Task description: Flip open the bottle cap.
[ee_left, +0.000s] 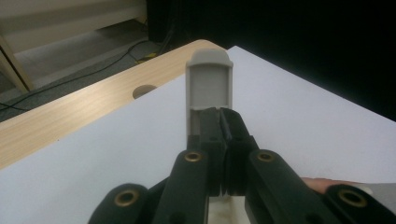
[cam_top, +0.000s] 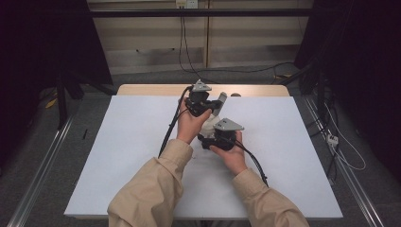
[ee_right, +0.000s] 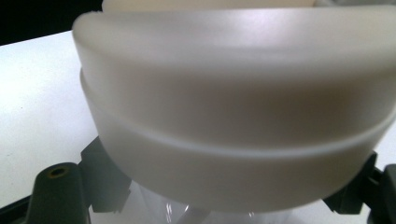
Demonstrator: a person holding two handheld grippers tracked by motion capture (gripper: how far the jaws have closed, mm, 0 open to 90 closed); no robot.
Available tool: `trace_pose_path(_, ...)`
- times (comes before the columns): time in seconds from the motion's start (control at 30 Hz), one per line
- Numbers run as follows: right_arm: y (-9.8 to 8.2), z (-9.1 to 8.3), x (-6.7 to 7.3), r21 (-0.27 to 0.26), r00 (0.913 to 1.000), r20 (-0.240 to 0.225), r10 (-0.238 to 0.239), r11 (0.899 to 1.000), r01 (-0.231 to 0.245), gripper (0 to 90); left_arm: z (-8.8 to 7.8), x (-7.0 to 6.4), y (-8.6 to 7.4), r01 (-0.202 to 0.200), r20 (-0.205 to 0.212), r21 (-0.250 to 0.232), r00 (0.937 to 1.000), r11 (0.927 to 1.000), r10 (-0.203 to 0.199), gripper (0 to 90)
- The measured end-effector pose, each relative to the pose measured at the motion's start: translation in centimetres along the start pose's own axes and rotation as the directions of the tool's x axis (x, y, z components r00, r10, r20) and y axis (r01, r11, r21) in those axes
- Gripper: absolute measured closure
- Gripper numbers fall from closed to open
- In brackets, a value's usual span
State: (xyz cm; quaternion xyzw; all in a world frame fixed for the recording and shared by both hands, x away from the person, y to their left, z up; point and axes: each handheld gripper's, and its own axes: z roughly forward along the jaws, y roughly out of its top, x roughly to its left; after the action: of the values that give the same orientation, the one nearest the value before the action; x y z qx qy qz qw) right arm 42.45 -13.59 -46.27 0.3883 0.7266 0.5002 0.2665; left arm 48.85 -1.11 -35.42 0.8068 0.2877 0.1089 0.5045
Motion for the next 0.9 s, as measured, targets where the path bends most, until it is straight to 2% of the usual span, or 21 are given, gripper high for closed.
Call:
trace_pose_path(0.47,0.0,0.0,0.02,0.001,1.0,0.001,0.0,1.0,0.0,18.8,0.31,0.16,-0.11,-0.016,0.006,0.012,0.9999,0.9998,0.015,89.7)
trace_pose_path(0.9,0.0,0.0,0.03,0.002,1.0,0.001,-0.002,1.0,0.002,18.8,0.76,0.21,-0.3,-0.01,0.006,0.016,0.9999,0.9998,0.01,90.0)
